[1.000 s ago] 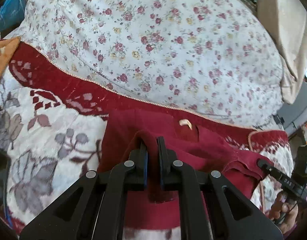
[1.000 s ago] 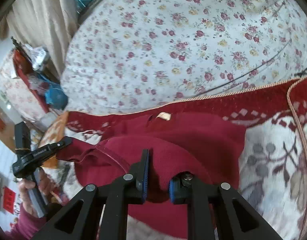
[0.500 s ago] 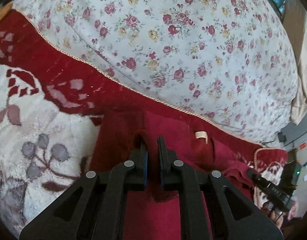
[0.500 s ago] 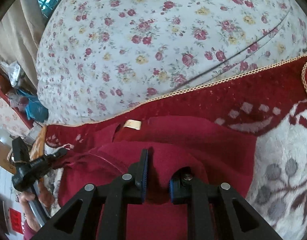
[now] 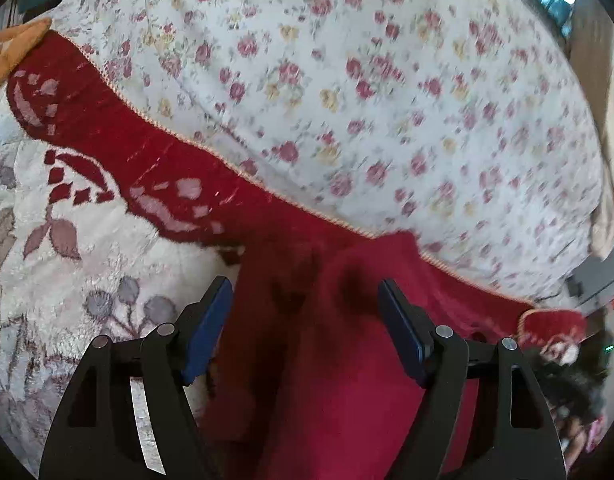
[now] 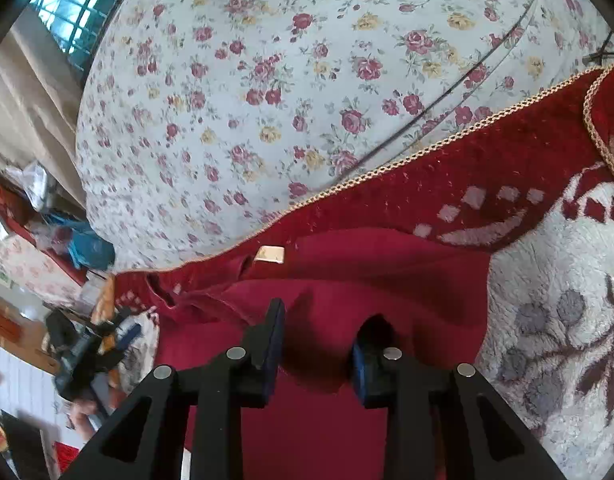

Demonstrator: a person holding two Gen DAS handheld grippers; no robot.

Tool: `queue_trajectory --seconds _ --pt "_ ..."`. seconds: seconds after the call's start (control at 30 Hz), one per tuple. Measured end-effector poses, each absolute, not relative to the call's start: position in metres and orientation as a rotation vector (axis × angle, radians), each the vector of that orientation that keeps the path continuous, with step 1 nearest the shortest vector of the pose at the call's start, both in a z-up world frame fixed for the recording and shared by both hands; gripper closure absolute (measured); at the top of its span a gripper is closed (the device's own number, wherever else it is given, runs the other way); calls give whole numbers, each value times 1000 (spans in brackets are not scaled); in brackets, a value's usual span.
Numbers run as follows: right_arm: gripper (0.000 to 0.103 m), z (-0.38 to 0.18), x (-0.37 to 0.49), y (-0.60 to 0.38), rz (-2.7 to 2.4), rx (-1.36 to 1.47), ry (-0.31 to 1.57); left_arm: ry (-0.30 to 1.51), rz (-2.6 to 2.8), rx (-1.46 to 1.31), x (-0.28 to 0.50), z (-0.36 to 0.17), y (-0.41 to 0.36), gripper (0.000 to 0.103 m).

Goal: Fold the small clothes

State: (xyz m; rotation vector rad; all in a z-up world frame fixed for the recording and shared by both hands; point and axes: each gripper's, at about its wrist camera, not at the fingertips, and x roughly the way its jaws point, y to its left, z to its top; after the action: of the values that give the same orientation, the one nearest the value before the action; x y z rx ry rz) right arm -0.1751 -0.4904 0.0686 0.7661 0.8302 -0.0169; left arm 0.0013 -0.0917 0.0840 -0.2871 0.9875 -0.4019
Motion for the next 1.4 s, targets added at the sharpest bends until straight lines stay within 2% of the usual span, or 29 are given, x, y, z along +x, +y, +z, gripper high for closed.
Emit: queue_trajectory --seconds 0.23,0.33,0.4,0.47,0.7,1.0,1.27,1.3,1.33,1.4 --pt "53 84 -165 -475 -27 609 799 999 -437 -264 1 77 -99 28" --pt "53 89 -170 -489 -19 675 750 1004 -442 -216 2 75 -107 28" --pt "47 98 -182 -506 -69 703 682 1024 -450 -205 4 70 -111 28" --pt "37 98 -192 -516 -94 740 645 1064 -464 -178 5 64 -117 28" --pt "37 71 -184 -519 -46 877 725 1102 -439 73 1 55 -145 32" --pt "37 78 -177 -492 0 756 762 1132 -393 -7 12 56 -136 32" --pt "37 68 -178 -500 -17 815 775 1118 -378 118 8 49 -145 32" --pt "37 68 -177 -500 -18 811 775 1121 -382 114 8 49 -144 37" --pt "37 68 -178 -500 -18 809 776 1130 -403 88 8 50 -143 52" --pt "37 69 -178 -499 -19 795 777 1141 -437 43 7 51 -142 74"
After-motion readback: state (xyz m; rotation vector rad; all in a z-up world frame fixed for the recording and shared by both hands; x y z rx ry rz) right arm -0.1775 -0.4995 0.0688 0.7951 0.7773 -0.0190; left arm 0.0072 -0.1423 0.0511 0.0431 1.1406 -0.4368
